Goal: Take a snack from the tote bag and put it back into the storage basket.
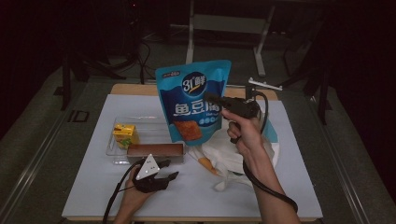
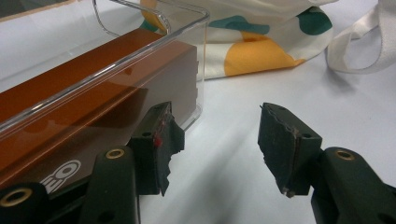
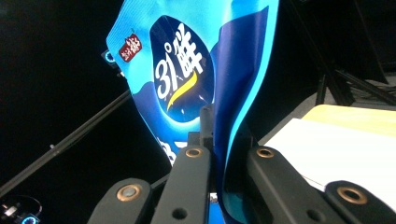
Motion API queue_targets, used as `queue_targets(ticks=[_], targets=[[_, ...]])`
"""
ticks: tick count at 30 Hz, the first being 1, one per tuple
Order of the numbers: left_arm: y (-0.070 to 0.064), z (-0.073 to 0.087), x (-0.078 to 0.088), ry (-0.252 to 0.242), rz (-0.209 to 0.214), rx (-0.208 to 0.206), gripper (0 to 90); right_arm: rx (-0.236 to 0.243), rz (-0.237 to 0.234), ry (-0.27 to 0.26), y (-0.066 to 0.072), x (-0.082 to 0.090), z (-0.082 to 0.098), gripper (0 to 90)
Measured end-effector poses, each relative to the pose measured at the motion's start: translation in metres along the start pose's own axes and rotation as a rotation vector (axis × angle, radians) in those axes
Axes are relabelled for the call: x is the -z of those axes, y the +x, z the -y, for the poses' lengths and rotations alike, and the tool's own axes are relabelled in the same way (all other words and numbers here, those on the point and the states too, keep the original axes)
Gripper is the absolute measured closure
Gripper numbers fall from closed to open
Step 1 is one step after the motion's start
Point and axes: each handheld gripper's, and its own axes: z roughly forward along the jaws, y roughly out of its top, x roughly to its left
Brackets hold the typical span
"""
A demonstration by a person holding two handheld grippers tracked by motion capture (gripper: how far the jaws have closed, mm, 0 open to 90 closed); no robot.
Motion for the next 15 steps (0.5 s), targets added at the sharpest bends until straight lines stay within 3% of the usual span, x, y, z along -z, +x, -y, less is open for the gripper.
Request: queue_targets(ticks=[15], targets=[[0.0,0.0,0.0,0.0,0.001,-0.003,46.0,0.009,-0.014,0.031,0.005,-0.032,-0.001,90.0]])
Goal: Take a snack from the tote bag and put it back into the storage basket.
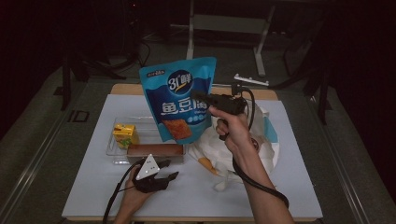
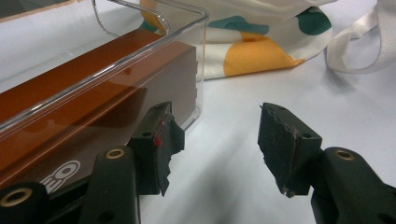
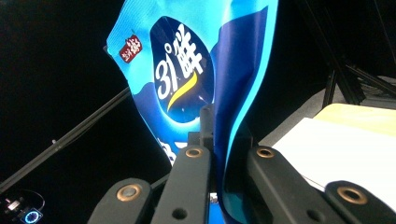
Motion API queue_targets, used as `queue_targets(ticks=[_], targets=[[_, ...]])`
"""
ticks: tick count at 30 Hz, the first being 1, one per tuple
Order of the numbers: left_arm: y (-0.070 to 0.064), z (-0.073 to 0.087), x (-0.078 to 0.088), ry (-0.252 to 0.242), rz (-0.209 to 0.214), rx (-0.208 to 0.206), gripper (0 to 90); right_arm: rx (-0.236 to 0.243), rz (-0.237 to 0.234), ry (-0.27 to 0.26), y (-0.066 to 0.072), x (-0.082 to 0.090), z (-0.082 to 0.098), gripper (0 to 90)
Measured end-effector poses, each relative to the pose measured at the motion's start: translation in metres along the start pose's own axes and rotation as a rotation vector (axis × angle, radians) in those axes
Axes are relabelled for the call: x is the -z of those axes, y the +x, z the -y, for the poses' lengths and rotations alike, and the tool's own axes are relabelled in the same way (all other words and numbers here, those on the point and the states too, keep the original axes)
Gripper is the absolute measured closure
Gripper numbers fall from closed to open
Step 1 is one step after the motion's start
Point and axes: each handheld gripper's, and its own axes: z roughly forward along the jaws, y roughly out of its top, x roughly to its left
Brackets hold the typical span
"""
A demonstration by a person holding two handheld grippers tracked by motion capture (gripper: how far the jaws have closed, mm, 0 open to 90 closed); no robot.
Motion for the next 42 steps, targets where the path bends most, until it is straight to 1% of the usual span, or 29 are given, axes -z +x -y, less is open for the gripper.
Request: queue_targets(ticks=[10,15,21,25,28,31,38,40,42], targets=[[0.0,0.0,0.0,-0.001,-0.002,-0.001,45.9,-0.002,-0.004,0.006,-0.002,-0.015,0.001,90.0],[0.0,0.0,0.0,-0.001,0.0,-0.003,46.3,0.007,0.002,0.014,-0.001,-0.023,0.001,90.0],[-0.001,0.0,0.0,-0.004,-0.002,-0.003,46.5,0.004,0.005,0.013,-0.003,-0.029,0.001,90.0],[-0.001,0.0,0.0,-0.005,-0.002,-0.004,46.2,0.012,0.019,0.025,-0.004,-0.035,0.003,90.0],[0.0,0.0,0.0,-0.006,-0.002,-0.003,46.2,0.013,0.019,0.025,-0.004,-0.036,0.003,90.0],[-0.001,0.0,0.001,-0.007,-0.002,-0.002,46.1,0.01,0.01,0.016,-0.006,-0.042,0.005,90.0],[-0.001,0.0,0.001,-0.01,-0.004,-0.001,46.1,-0.002,-0.001,0.016,-0.007,-0.054,0.006,90.0],[-0.001,0.0,0.001,-0.012,-0.006,-0.001,46.1,-0.002,0.001,0.015,-0.007,-0.056,0.006,90.0],[-0.001,0.001,0.001,-0.013,-0.005,-0.001,46.1,-0.006,0.003,0.016,-0.009,-0.062,0.007,90.0]])
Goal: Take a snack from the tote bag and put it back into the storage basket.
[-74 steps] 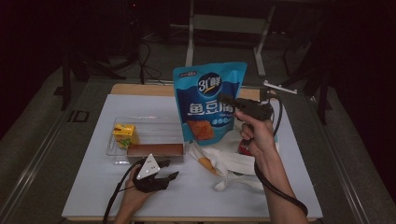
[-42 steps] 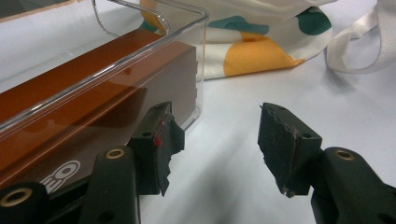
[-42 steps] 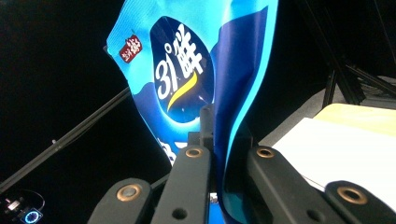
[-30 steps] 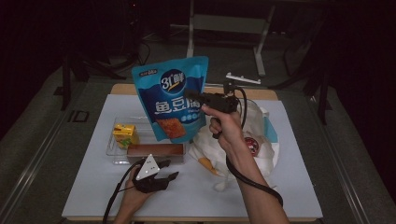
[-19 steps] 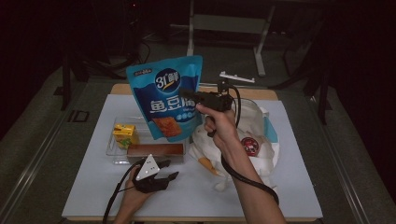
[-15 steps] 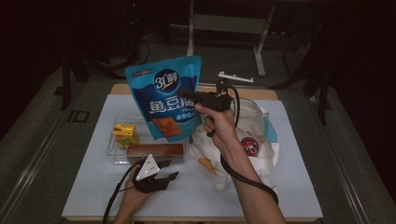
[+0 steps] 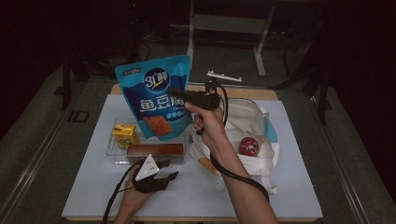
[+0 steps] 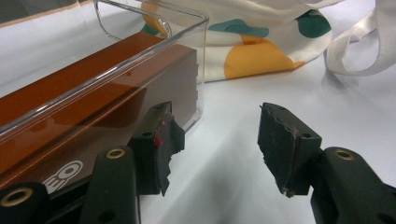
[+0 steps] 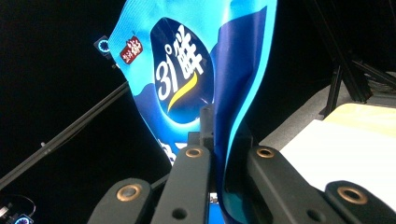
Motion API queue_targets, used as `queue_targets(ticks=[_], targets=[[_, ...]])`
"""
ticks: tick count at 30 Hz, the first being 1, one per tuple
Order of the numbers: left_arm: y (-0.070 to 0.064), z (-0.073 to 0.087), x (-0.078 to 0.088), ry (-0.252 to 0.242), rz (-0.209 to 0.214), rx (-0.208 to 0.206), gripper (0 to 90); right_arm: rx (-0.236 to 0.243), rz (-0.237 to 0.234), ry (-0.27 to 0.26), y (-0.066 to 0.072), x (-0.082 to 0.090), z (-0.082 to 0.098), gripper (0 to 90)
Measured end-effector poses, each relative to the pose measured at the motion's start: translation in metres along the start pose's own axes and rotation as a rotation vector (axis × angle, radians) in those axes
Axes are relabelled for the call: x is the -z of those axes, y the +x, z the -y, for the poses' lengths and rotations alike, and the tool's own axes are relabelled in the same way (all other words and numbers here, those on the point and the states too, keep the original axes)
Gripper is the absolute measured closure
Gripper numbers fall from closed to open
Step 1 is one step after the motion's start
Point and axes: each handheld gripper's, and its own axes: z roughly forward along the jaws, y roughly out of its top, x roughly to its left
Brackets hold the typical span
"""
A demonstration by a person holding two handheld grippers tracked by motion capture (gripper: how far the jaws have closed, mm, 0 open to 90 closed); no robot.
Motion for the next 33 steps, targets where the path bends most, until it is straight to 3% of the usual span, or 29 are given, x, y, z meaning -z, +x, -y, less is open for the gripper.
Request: queue_targets(ticks=[17,33], targets=[[0.0,0.0,0.0,-0.001,0.001,-0.003,46.1,-0.003,0.034,0.009,-0.009,-0.021,0.009,90.0],[0.0,0.0,0.0,-0.002,0.0,-0.005,46.1,-0.037,0.082,-0.035,-0.023,-0.029,0.017,89.9]])
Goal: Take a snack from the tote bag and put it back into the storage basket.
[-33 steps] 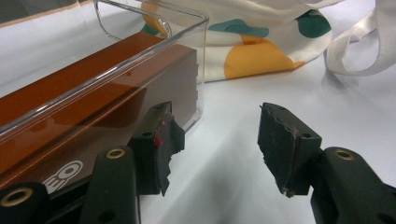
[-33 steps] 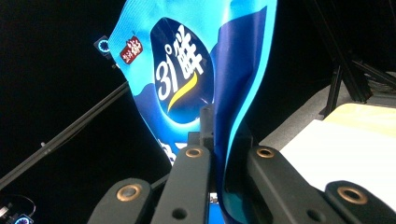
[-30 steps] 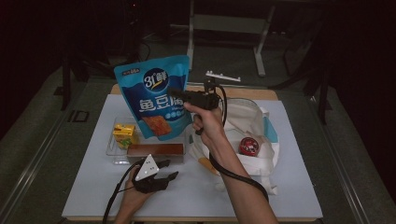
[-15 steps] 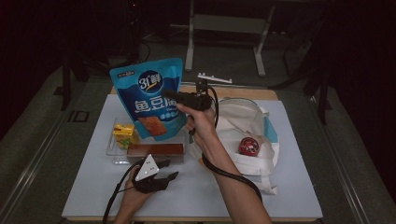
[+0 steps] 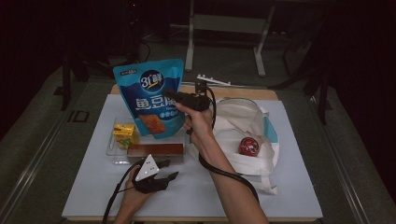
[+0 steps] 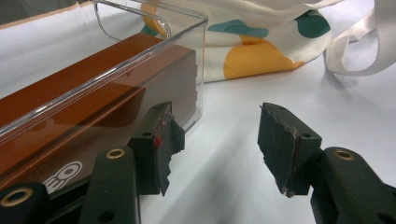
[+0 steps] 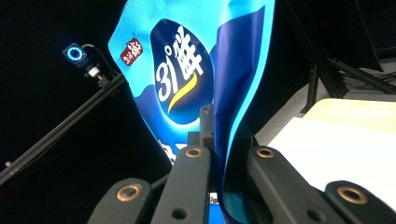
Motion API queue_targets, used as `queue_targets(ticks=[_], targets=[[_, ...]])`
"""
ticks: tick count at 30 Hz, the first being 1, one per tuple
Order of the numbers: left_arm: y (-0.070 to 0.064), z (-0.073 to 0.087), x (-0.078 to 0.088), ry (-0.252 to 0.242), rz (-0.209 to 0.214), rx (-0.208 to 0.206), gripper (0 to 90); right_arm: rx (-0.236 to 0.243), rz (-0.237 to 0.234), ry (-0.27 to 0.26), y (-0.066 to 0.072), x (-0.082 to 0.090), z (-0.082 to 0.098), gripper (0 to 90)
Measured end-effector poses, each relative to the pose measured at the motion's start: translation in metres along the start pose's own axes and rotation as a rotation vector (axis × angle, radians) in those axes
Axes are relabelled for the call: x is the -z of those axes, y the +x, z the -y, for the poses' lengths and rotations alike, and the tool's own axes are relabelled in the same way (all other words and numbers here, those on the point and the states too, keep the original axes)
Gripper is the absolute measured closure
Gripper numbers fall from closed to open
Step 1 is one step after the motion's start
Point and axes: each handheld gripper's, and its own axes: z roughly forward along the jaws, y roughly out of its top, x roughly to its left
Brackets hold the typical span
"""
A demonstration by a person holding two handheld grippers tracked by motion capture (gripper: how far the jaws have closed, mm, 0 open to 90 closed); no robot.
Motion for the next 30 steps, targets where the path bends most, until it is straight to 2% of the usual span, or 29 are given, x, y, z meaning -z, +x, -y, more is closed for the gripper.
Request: queue_targets(ticks=[9,30], targets=[[0.0,0.0,0.0,-0.002,-0.002,-0.002,46.1,0.002,0.045,0.0,-0.008,-0.008,0.005,89.9],[-0.001,0.0,0.0,-0.005,-0.004,-0.003,46.1,-0.025,0.111,-0.029,-0.021,-0.014,0.011,89.9]])
